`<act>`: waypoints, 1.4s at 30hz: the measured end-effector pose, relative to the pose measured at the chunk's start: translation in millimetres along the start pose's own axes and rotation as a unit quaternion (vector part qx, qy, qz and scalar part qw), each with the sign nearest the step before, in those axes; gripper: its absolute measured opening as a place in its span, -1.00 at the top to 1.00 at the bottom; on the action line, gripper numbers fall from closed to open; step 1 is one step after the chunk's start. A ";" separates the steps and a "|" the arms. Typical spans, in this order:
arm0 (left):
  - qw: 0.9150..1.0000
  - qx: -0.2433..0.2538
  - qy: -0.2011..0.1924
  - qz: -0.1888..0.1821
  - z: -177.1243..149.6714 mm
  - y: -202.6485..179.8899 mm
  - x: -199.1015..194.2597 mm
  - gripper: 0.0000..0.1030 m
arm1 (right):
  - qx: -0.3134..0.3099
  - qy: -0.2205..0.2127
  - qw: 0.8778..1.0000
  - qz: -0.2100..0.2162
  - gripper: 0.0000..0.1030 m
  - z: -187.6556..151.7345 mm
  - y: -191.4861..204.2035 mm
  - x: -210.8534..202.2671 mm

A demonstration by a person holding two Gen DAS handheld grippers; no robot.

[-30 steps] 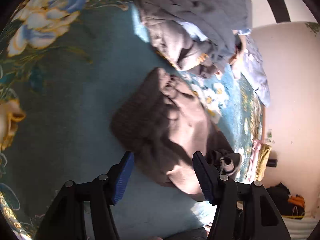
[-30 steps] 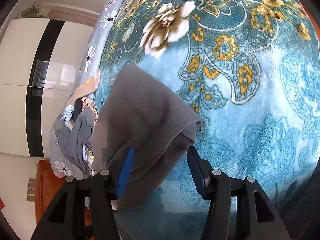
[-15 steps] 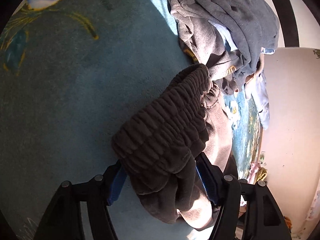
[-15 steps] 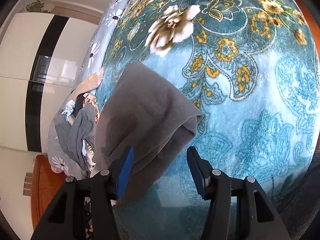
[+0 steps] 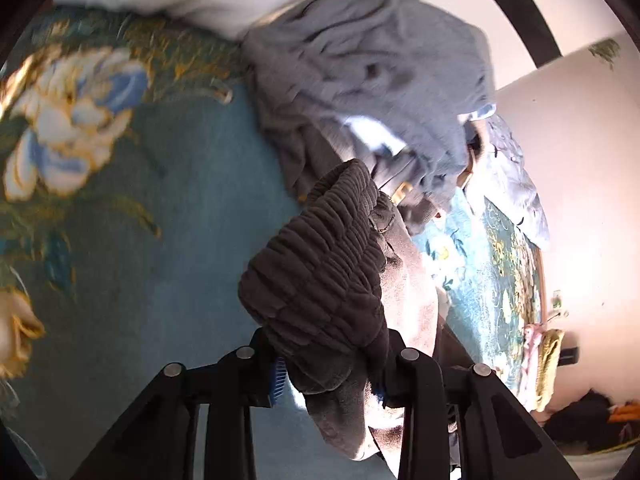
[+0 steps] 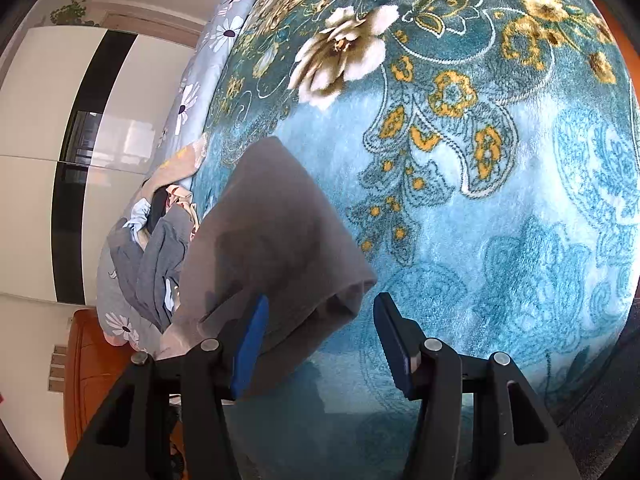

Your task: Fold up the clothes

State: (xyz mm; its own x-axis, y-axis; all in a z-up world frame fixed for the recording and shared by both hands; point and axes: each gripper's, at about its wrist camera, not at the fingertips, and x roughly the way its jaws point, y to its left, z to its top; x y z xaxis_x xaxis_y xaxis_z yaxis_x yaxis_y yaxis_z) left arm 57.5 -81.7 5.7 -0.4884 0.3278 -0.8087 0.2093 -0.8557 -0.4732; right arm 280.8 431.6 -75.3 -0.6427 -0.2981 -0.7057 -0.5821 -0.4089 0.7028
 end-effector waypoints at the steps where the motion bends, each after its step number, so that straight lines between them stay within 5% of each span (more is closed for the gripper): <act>1: 0.999 0.041 -0.015 0.010 2.0 -16.5 -9.6 0.33 | 0.001 0.000 1.000 0.001 -0.09 -0.1 -0.4 -0.1; 4: 0.984 0.168 -0.046 0.023 -6.6 -75.0 -30.9 0.33 | 0.004 0.002 1.000 0.003 -0.09 -1.0 -2.1 0.5; 6: 0.965 0.253 -0.061 0.022 -30.6 -119.7 -35.0 0.33 | 0.007 0.004 1.000 0.004 -0.09 -1.6 -3.3 0.9; 12: 0.882 0.462 -0.084 0.022 -114.2 -245.4 -15.7 0.33 | 0.013 -0.002 1.000 0.007 -0.09 -3.6 -6.9 -4.9; 15: 0.854 0.514 -0.073 0.036 -140.0 -284.5 17.8 0.33 | 0.020 -0.004 1.000 0.009 -0.09 -3.8 -11.1 -7.1; 24: 0.790 0.600 -0.031 0.119 -224.3 -310.3 73.5 0.26 | 0.027 0.001 1.000 0.009 -0.09 -2.5 -14.7 -4.2; 27: 0.777 0.613 -0.039 0.139 -233.9 -311.8 76.6 0.20 | 0.029 0.004 1.000 0.010 -0.09 -2.0 -15.8 -2.5; 30: 0.761 0.624 -0.053 0.171 -242.8 -313.0 81.0 -0.13 | 0.030 0.007 0.999 0.010 -0.09 -1.6 -16.7 -0.9; 33: 0.764 0.619 -0.047 0.175 -244.6 -310.8 83.3 -0.31 | 0.032 0.008 0.999 0.010 -0.09 -1.6 -17.7 -0.5; 36: 0.765 0.622 -0.031 0.161 -246.4 -308.9 85.1 -0.36 | 0.035 0.009 0.999 0.009 -0.09 -1.3 -18.8 0.0; 41: 0.750 0.653 -0.044 0.095 -260.9 -316.1 59.8 -0.63 | 0.036 0.011 0.999 0.008 -0.10 -1.2 -19.9 0.8; 42: 0.753 0.652 -0.041 0.080 -260.8 -317.6 54.4 -0.63 | 0.037 0.010 0.999 0.008 -0.10 -1.1 -20.3 0.5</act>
State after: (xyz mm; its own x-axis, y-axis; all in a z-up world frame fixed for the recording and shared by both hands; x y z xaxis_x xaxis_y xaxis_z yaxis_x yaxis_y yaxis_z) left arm 185.4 312.3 20.9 -0.6067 0.1988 -0.7697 -0.7126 -0.5651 0.4157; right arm 292.8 438.8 -90.0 -0.6429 -0.3223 -0.6949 -0.6067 -0.3396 0.7188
